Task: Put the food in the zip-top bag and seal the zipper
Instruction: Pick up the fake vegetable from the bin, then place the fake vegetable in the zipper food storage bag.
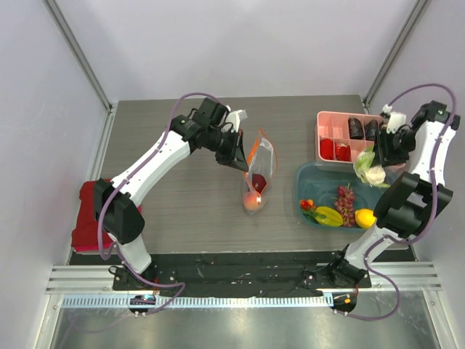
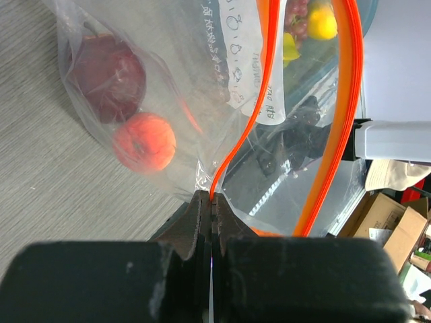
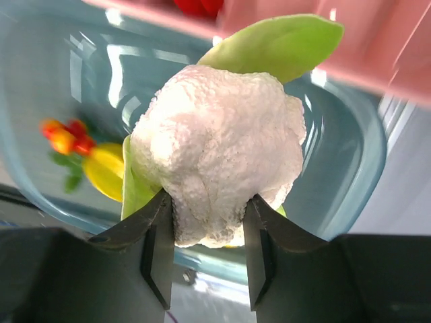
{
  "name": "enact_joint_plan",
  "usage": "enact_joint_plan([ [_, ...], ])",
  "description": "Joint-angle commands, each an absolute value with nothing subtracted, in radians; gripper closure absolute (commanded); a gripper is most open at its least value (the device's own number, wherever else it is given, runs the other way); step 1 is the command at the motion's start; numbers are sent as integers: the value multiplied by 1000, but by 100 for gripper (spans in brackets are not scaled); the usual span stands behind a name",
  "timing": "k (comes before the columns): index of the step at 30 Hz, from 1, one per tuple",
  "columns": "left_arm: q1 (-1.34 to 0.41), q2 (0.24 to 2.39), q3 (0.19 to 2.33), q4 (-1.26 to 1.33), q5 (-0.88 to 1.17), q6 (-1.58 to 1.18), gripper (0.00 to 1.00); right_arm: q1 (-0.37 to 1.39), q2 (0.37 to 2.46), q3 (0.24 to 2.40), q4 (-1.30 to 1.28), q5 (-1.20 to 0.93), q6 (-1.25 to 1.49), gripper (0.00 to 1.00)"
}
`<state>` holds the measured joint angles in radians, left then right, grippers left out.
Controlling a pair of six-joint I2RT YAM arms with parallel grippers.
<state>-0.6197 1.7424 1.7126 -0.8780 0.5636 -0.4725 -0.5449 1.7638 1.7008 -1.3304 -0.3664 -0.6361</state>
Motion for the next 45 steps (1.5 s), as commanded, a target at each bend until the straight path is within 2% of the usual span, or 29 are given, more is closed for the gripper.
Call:
enact_joint_plan([
  [1,-617,1749,1729,-842,600,-482,100,-497,1648,1819,-1503,-652,-525,78],
  [6,-595,1764,1743,-853,606,-485,100,-434,1614,1856,-1505,-834,-431,81],
  [10,-568,1793,1740,-851,627,-528,100,-278,1563,1852,-1429,-1029,-332,80],
  [16,-546,1807,1733,-830,656,-563,100,-66,1416,1723,-955,-1124,137,79],
  [20,-543,1809,1730,-815,660,-578,100,52,1341,1620,-523,-1117,481,80],
  [21,-542,1809,1732,-816,655,-580,100,66,1330,1585,-461,-1109,618,80],
  [25,-541,1802,1738,-810,653,-598,100,150,1305,1517,-197,-1060,845,80],
  [30,-541,1792,1741,-769,689,-650,100,274,1304,1416,-229,-977,807,81],
  [35,-528,1778,1717,-735,729,-692,100,278,1281,1212,-202,-891,810,85],
  [39,-497,1761,1686,-712,752,-726,100,268,1230,1141,-225,-790,759,88],
  [45,-479,1741,1675,-707,752,-719,100,264,1186,1178,-501,-575,542,89],
])
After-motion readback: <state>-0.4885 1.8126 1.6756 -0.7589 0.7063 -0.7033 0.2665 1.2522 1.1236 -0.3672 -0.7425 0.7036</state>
